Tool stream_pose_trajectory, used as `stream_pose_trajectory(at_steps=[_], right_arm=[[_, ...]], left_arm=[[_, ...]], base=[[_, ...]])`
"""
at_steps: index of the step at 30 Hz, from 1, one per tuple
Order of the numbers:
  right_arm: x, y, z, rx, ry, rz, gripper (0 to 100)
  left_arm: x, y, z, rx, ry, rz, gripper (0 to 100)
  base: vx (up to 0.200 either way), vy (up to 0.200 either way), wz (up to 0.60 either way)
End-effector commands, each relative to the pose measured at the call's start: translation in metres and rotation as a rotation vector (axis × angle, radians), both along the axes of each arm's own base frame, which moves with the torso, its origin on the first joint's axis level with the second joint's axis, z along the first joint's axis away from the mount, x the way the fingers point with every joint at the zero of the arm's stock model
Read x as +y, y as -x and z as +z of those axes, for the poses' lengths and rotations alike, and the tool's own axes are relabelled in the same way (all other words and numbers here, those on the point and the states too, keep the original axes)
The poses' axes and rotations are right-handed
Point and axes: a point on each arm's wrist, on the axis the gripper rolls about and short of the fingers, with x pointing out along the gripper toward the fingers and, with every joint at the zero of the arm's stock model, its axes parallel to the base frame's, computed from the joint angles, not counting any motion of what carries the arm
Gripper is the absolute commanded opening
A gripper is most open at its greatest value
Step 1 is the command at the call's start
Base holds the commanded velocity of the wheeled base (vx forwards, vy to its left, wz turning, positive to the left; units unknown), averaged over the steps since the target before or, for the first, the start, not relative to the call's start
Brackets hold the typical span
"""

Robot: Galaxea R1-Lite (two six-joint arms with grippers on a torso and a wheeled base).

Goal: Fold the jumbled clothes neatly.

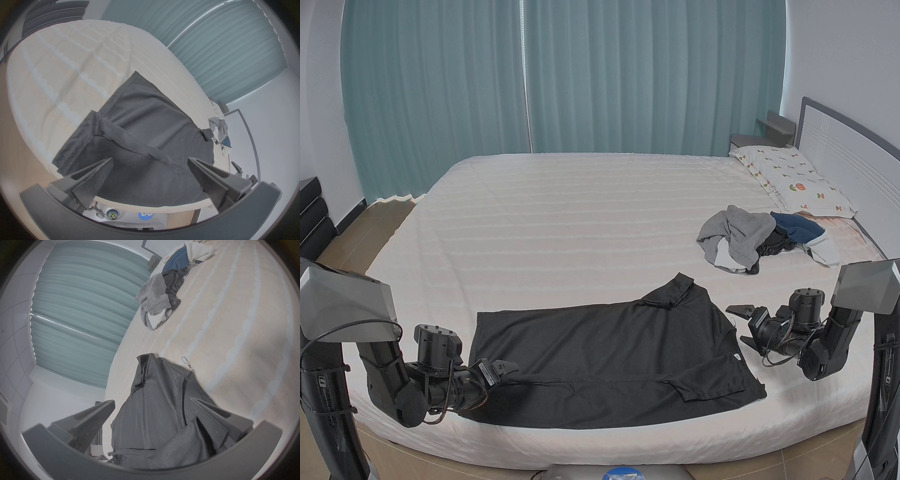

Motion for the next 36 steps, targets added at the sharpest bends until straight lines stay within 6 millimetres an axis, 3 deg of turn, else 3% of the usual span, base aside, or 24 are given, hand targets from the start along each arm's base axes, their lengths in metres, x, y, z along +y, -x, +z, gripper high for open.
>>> stream_pose_trajectory(at_steps=[1,7,18,29,36], right_arm=[[0.000,0.000,-0.003,0.006,0.009,0.004,100],[0.002,0.000,-0.004,0.002,0.021,0.013,100],[0.002,0.001,-0.008,0.005,0.039,0.018,100],[0.002,0.002,-0.008,0.002,0.045,0.021,100],[0.003,0.002,-0.008,0.004,0.045,0.023,100]], left_arm=[[-0.002,-0.014,-0.007,0.005,-0.048,0.011,100],[-0.004,-0.032,-0.011,-0.006,-0.086,0.051,100],[0.022,-0.061,0.000,-0.063,0.040,0.249,100],[0.049,-0.065,0.006,-0.080,0.069,0.326,100],[0.062,-0.058,0.001,-0.071,0.036,0.189,100]], base=[[0.000,0.000,0.00],[0.000,0.000,0.00],[0.000,0.000,0.00],[0.000,0.000,0.00],[0.000,0.000,0.00]])
